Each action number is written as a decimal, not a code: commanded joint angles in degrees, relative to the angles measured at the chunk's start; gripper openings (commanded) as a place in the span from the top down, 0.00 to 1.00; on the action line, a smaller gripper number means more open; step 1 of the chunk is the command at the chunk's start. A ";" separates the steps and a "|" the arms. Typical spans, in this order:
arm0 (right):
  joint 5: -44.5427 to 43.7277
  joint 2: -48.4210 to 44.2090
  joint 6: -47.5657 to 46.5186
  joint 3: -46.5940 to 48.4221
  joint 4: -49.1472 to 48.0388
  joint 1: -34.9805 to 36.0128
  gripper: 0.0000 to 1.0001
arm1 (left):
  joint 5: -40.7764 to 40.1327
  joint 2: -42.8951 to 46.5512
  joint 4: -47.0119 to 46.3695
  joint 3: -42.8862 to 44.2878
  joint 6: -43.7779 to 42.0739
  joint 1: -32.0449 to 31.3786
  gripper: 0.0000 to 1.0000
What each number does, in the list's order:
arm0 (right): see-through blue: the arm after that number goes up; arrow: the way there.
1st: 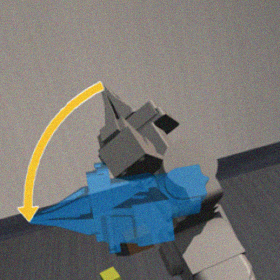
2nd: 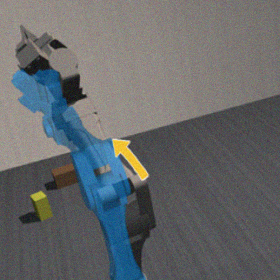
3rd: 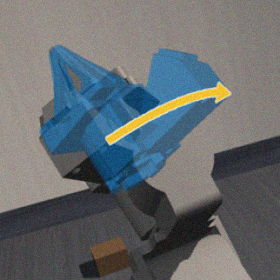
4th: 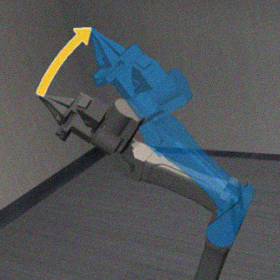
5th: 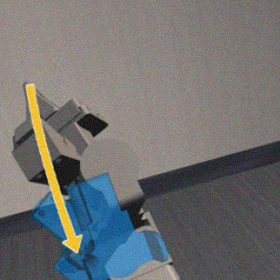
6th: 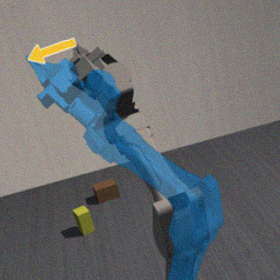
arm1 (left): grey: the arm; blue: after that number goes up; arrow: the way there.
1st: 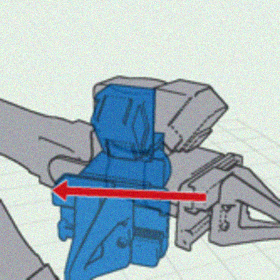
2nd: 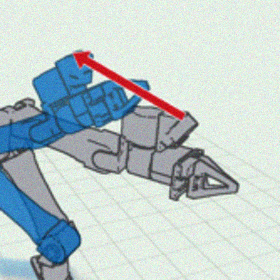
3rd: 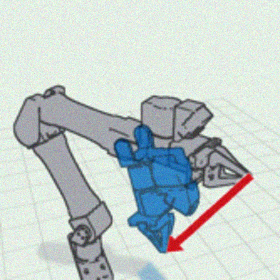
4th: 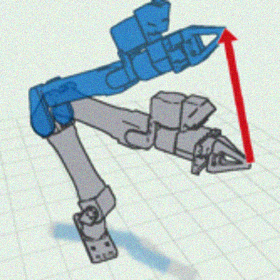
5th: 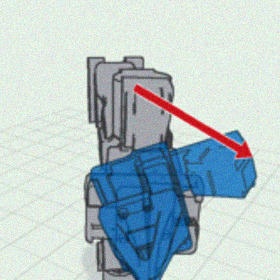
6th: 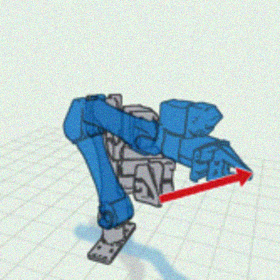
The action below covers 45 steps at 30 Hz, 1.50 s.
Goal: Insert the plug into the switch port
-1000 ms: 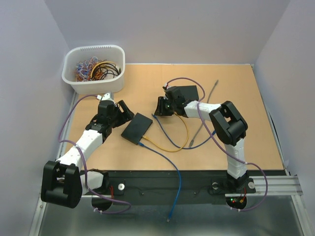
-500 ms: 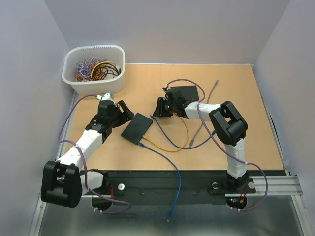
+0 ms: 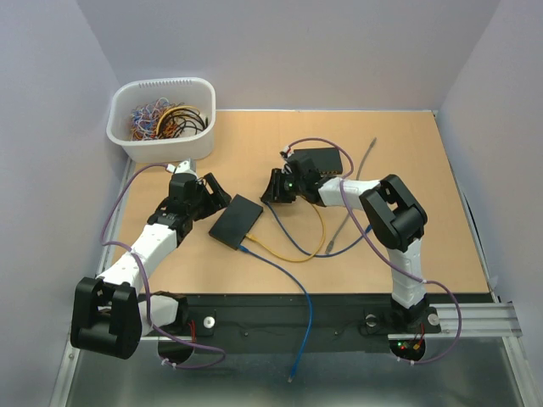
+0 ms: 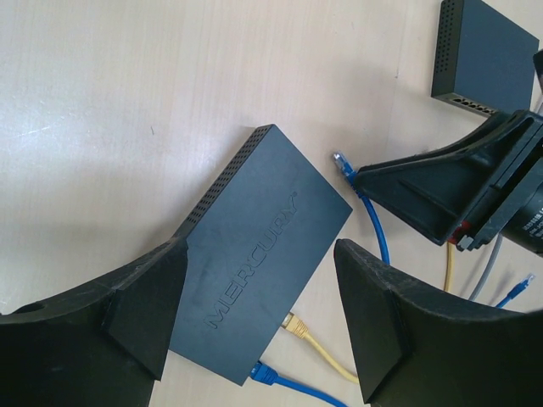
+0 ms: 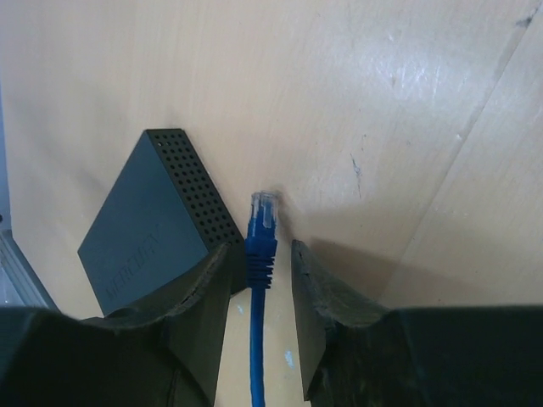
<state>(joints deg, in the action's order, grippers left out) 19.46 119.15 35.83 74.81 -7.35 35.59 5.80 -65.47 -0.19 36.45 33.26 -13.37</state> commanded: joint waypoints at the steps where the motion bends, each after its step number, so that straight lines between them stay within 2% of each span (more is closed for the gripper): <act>1: 1.45 -2.43 0.81 -1.50 -3.28 -0.35 0.61 | -0.44 0.17 -1.48 -0.24 -1.00 0.36 0.20; 6: 1.72 -2.52 0.99 -2.56 -3.45 -0.35 0.62 | -0.44 0.17 -1.48 -0.24 -0.91 0.36 0.20; 17: 1.63 -1.73 2.40 -2.47 -5.56 -0.26 0.73 | -0.53 0.17 -1.48 -0.32 -1.00 0.36 0.20; 21: 2.07 -0.77 2.22 -1.24 -5.65 -0.35 0.83 | -0.53 0.17 -1.48 -0.41 -1.00 0.36 0.20; 24: 1.90 -1.29 1.09 -1.76 -5.65 -0.26 0.95 | -0.53 0.17 -1.48 -0.41 -1.09 0.36 0.20; 27: 1.37 -3.13 -1.19 -3.43 -5.65 -0.26 0.99 | -0.27 -0.27 -1.57 -0.50 -1.00 0.36 0.20; 38: -6.19 -16.84 -11.83 -15.99 -4.77 -0.17 1.00 | -0.35 -1.06 -2.10 0.03 -0.82 0.36 0.20; 45: -14.43 -22.56 -20.17 -22.59 -4.69 5.43 1.00 | 2.36 -5.62 -6.66 -0.76 1.11 0.36 0.20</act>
<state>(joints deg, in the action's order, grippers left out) 11.27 99.31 22.57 54.94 -11.11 36.99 6.26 -69.52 -2.44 36.45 33.65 -13.37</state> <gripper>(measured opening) 0.184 0.799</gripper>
